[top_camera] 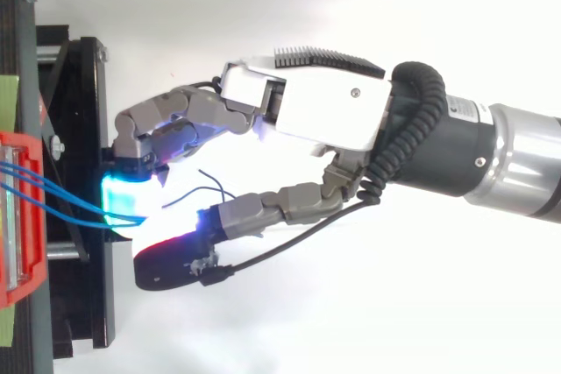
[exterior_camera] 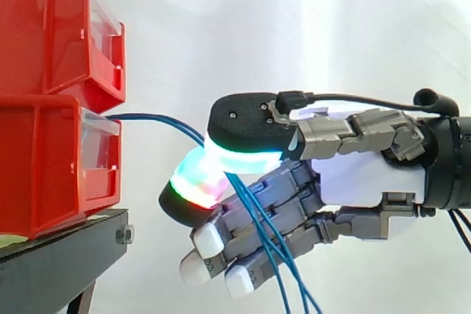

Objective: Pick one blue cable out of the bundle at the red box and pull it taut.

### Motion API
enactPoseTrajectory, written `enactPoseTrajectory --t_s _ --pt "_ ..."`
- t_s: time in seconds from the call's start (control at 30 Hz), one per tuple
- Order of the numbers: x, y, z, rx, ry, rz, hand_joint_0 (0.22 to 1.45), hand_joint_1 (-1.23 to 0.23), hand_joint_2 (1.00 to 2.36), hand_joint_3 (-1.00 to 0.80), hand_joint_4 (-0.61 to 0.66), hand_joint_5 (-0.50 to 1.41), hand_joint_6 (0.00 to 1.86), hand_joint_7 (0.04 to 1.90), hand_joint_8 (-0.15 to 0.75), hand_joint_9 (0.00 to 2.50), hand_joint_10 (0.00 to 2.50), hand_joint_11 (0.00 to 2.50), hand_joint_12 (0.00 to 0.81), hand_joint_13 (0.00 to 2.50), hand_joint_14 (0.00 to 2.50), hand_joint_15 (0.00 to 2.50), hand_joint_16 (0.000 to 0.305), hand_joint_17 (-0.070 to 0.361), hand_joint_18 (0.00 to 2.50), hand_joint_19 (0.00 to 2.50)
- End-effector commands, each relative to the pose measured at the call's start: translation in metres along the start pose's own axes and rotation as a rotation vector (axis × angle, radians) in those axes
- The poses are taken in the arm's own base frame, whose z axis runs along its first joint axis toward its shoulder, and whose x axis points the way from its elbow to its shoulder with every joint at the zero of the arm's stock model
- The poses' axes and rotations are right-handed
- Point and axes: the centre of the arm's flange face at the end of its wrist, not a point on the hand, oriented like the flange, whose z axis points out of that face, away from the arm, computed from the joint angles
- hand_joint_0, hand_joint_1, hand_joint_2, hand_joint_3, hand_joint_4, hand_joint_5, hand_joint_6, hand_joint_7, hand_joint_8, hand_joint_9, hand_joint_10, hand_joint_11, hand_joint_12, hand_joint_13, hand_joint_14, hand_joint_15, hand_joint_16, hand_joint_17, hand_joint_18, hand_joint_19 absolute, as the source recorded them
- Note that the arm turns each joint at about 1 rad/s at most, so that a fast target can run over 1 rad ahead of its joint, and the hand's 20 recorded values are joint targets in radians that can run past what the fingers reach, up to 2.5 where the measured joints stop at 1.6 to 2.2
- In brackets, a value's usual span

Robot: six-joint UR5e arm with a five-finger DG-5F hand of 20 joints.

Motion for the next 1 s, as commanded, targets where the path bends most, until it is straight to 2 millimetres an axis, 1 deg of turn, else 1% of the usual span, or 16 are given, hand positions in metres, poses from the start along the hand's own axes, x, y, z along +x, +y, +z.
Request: enactPoseTrajectory --t_s 0.0,0.17,0.27,0.3,0.33,0.4,0.47,0.57,0.63,0.83,0.97 --pt "0.000 0.003 -0.002 0.006 0.004 0.011 0.61 -0.82 1.03 -0.04 0.07 -0.18 0.84 1.14 0.375 0.76 0.02 0.79 0.453 0.63 0.01 0.30 0.060 0.136 0.69 0.42" --pt "0.000 0.005 -0.002 0.005 0.005 0.040 0.62 -0.83 1.03 -0.04 0.05 -0.18 0.84 1.11 0.376 0.76 0.02 0.80 0.452 0.63 0.01 0.29 0.060 0.136 0.70 0.41" --pt "-0.005 0.015 -0.004 0.000 0.002 0.049 0.64 -0.84 1.03 -0.05 0.05 -0.19 0.85 1.07 0.377 0.77 0.02 0.79 0.451 0.64 0.01 0.29 0.060 0.136 0.72 0.41" --pt "-0.005 0.016 -0.004 0.002 0.003 0.048 0.64 -0.84 1.03 -0.05 0.06 -0.19 0.85 1.07 0.376 0.77 0.02 0.79 0.451 0.64 0.01 0.29 0.060 0.136 0.72 0.40" --pt "-0.009 0.024 -0.007 0.005 0.004 0.047 0.64 -0.84 1.03 -0.05 0.06 -0.19 0.85 1.06 0.377 0.77 0.02 0.80 0.451 0.65 0.01 0.29 0.060 0.136 0.72 0.40" --pt "-0.010 0.026 -0.009 0.015 0.007 0.043 0.64 -0.85 1.03 -0.07 0.08 -0.19 0.85 1.04 0.377 0.78 0.02 0.81 0.452 0.65 0.01 0.29 0.060 0.135 0.72 0.41" --pt "-0.012 0.027 -0.011 0.031 0.012 0.036 0.64 -0.85 1.03 -0.07 0.08 -0.19 0.85 1.05 0.375 0.77 0.02 0.81 0.451 0.65 0.01 0.29 0.060 0.135 0.72 0.41" --pt "-0.013 0.023 -0.018 0.088 0.030 0.022 0.64 -0.86 1.03 -0.08 0.08 -0.19 0.85 1.05 0.375 0.78 0.02 0.81 0.451 0.65 0.01 0.29 0.060 0.135 0.72 0.41" --pt "-0.013 0.022 -0.019 0.098 0.032 0.032 0.63 -0.86 1.03 -0.08 0.07 -0.19 0.85 1.05 0.377 0.78 0.02 0.81 0.451 0.65 0.01 0.29 0.060 0.135 0.72 0.41" --pt "-0.013 0.021 -0.020 0.105 0.026 0.144 0.63 -0.86 1.03 -0.07 0.05 -0.19 0.85 1.07 0.378 0.79 0.02 0.81 0.453 0.65 0.01 0.30 0.060 0.135 0.72 0.41" --pt "-0.013 0.021 -0.020 0.110 0.027 0.177 0.63 -0.85 1.03 -0.07 0.05 -0.19 0.85 1.08 0.378 0.80 0.02 0.80 0.453 0.66 0.01 0.30 0.060 0.135 0.73 0.41"
